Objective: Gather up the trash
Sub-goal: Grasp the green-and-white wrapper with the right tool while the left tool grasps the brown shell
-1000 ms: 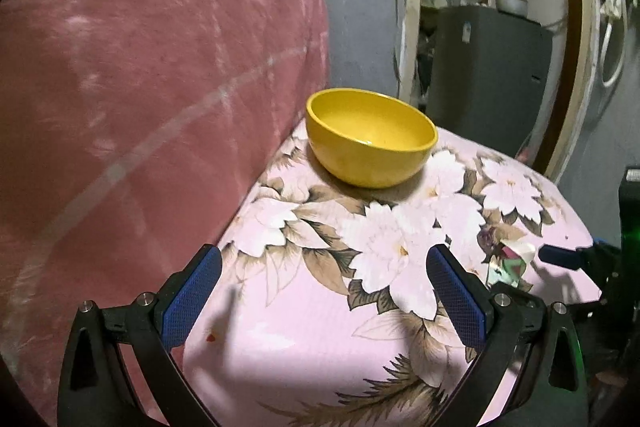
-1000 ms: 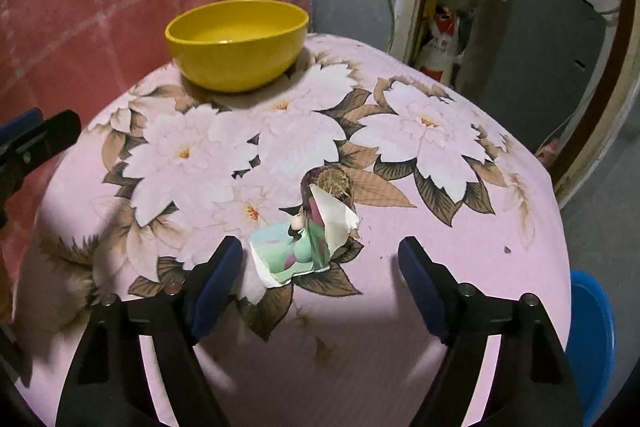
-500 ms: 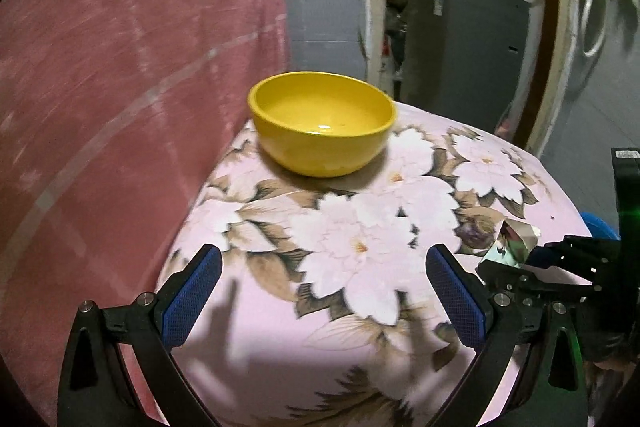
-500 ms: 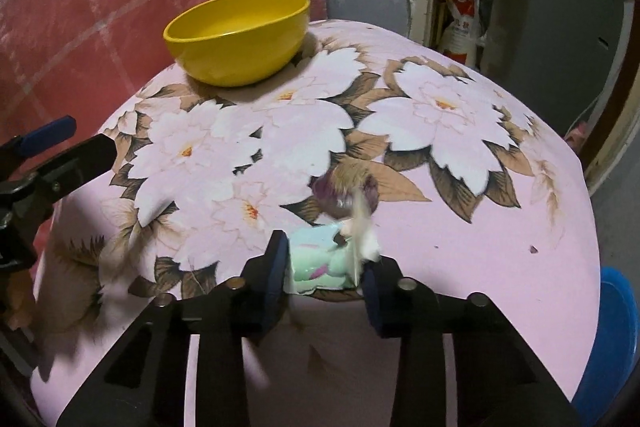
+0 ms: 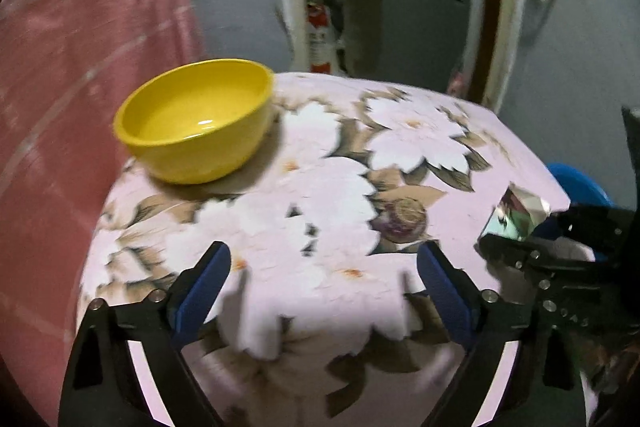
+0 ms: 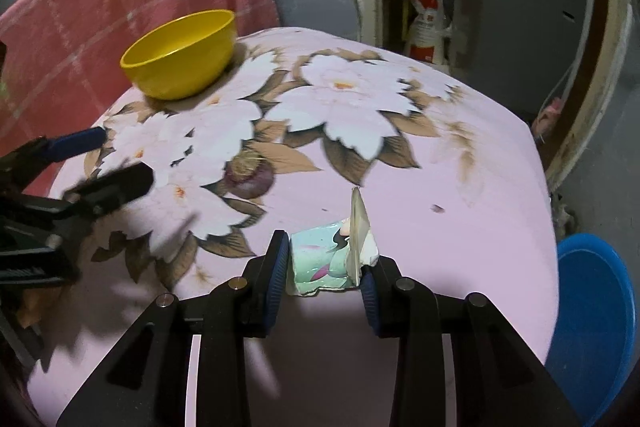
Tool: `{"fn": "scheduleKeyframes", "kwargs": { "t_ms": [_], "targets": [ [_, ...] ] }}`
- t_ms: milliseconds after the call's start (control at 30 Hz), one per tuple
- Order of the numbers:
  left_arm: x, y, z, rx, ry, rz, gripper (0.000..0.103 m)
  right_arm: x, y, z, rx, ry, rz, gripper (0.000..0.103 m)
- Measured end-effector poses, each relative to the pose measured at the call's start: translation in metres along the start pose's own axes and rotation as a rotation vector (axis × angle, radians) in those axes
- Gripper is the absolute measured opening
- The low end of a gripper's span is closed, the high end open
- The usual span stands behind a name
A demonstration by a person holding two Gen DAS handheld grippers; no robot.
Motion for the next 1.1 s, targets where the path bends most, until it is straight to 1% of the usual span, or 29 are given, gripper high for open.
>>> {"fn": "scheduleKeyframes", "kwargs": {
  "t_ms": [100, 200, 233, 300, 367, 433, 500, 567, 733, 800, 833, 933, 1033, 1100],
  "targets": [
    [-0.011, 0.003, -0.013, -0.048, -0.008, 0.029, 0.08, 0.003, -0.001, -0.008, -0.017, 0.007, -0.013, 0.031],
    [-0.024, 0.005, -0.022, -0.074, -0.019, 0.06, 0.072, 0.006, -0.003, -0.012, -0.03, 0.015, -0.021, 0.031],
    [-0.029, 0.006, -0.025, -0.076, -0.026, 0.073, 0.069, 0.006, -0.003, -0.013, -0.035, 0.02, -0.026, 0.031],
    [-0.038, 0.007, -0.027, -0.072, -0.04, 0.099, 0.066, 0.008, -0.004, -0.015, -0.043, 0.027, -0.032, 0.031],
    [-0.042, 0.008, -0.028, -0.071, -0.048, 0.116, 0.059, 0.009, -0.004, -0.018, -0.053, 0.034, -0.038, 0.031],
    [-0.048, 0.009, -0.029, -0.072, -0.051, 0.13, 0.055, 0.009, -0.003, -0.02, -0.061, 0.037, -0.043, 0.031],
    [-0.05, 0.01, -0.031, -0.07, -0.055, 0.135, 0.053, 0.01, -0.003, -0.022, -0.07, 0.04, -0.048, 0.031],
    [-0.051, 0.011, -0.032, -0.072, -0.062, 0.135, 0.047, 0.01, -0.003, -0.023, -0.074, 0.044, -0.051, 0.031],
    [-0.053, 0.016, -0.04, -0.101, -0.069, 0.138, 0.043, 0.01, -0.003, -0.023, -0.08, 0.05, -0.056, 0.031],
    [-0.054, 0.017, -0.043, -0.109, -0.078, 0.139, 0.035, 0.011, -0.004, -0.023, -0.081, 0.052, -0.057, 0.031],
    [-0.055, 0.018, -0.045, -0.109, -0.084, 0.14, 0.028, 0.01, -0.004, -0.023, -0.08, 0.051, -0.056, 0.031],
    [-0.053, 0.018, -0.046, -0.109, -0.08, 0.136, 0.027, 0.011, -0.004, -0.023, -0.083, 0.049, -0.056, 0.031],
    [-0.049, 0.016, -0.046, -0.085, -0.085, 0.128, 0.026, 0.014, -0.004, -0.024, -0.089, 0.048, -0.063, 0.031],
    [-0.041, 0.017, -0.045, -0.063, -0.086, 0.103, 0.026, 0.018, -0.004, -0.025, -0.099, 0.051, -0.076, 0.031]
  ]
}}
Point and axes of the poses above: each gripper's, at about its wrist camera, not at the fingertips, and x roughly against the way its jaws point, z to its left, y to its top, the point moved 7 cm from there along -x, roughly the way its jaws point
